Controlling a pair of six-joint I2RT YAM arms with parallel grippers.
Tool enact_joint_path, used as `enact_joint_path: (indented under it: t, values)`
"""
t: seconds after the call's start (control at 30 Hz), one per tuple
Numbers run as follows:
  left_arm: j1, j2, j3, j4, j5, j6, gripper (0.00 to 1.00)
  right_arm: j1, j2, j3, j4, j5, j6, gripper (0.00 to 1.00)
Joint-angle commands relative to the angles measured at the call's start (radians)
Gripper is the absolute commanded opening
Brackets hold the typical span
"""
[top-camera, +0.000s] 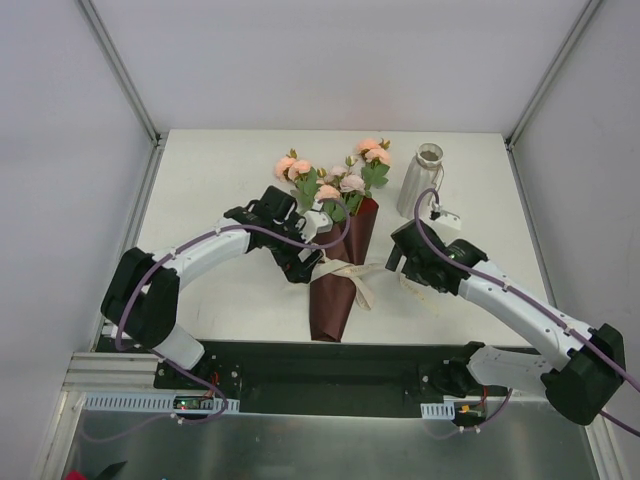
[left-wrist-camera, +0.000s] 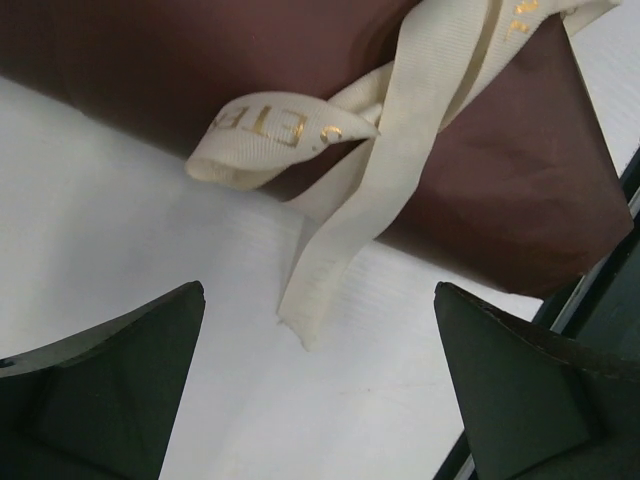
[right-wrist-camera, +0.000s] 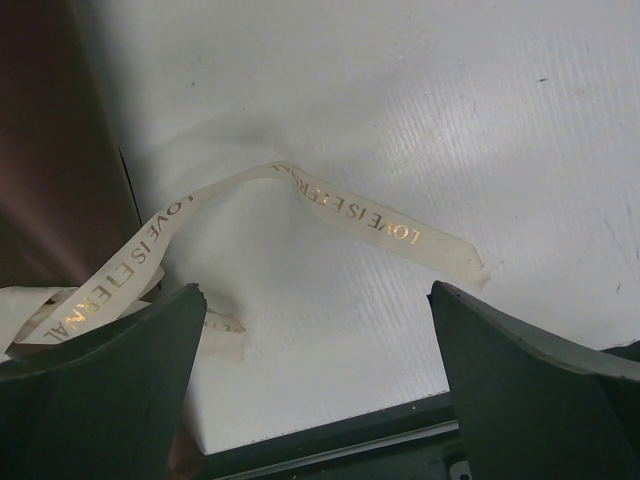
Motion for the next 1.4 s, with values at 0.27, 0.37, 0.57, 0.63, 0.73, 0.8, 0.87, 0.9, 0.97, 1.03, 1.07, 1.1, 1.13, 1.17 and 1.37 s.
enact_joint_path:
  t: [0.27,0.37,0.57,0.63,0.73,0.8,0.87,0.9,0.97,1.03,1.07,1.1,1.13,1.17,1.37]
  values:
    - [-0.007,0.119,-0.031,0.152,0.152,-0.004,0.99,-0.002,0.025,-0.004,0.065,0.019,0.112,0.99]
    - [-0.007,0.127,-0.031,0.150,0.183,-0.020,0.89,-0.007,0.057,0.010,0.061,0.029,0.116,0.99]
    - [-0.007,0.149,-0.013,0.153,0.191,-0.036,0.46,-0.022,0.134,0.033,0.063,0.026,0.171,0.99]
    - [-0.007,0.152,-0.013,0.153,0.186,-0.040,0.28,-0.024,0.151,0.038,0.077,0.022,0.187,0.99]
    - [-0.007,0.150,-0.013,0.153,0.174,-0.045,0.12,-0.025,0.181,0.032,0.114,0.015,0.222,0.97]
    - [-0.009,0.147,-0.014,0.153,0.165,-0.045,0.10,-0.025,0.203,0.021,0.140,0.010,0.265,0.96]
    - [-0.007,0.141,-0.019,0.155,0.151,-0.045,0.05,-0.025,0.221,0.010,0.158,0.007,0.309,0.95]
    - [-0.007,0.132,-0.020,0.153,0.148,-0.045,0.04,-0.024,0.227,-0.005,0.182,0.004,0.329,0.94]
    - [-0.007,0.121,-0.026,0.153,0.140,-0.045,0.02,-0.024,0.241,-0.024,0.216,-0.016,0.357,0.92]
    - [-0.007,0.106,-0.028,0.153,0.137,-0.048,0.01,-0.025,0.253,-0.045,0.264,-0.033,0.398,0.90]
    - [-0.007,0.097,-0.027,0.153,0.136,-0.046,0.01,-0.025,0.270,-0.048,0.281,-0.057,0.414,0.88]
    - [-0.007,0.093,-0.028,0.153,0.136,-0.046,0.01,-0.024,0.281,-0.050,0.307,-0.068,0.431,0.87]
    - [-0.007,0.092,-0.027,0.155,0.134,-0.048,0.01,-0.024,0.293,-0.045,0.316,-0.080,0.438,0.86]
    - [-0.009,0.092,-0.025,0.153,0.128,-0.050,0.01,-0.024,0.322,-0.038,0.319,-0.106,0.441,0.85]
    - [-0.007,0.089,-0.019,0.153,0.117,-0.057,0.01,-0.025,0.407,-0.025,0.354,-0.174,0.471,0.70]
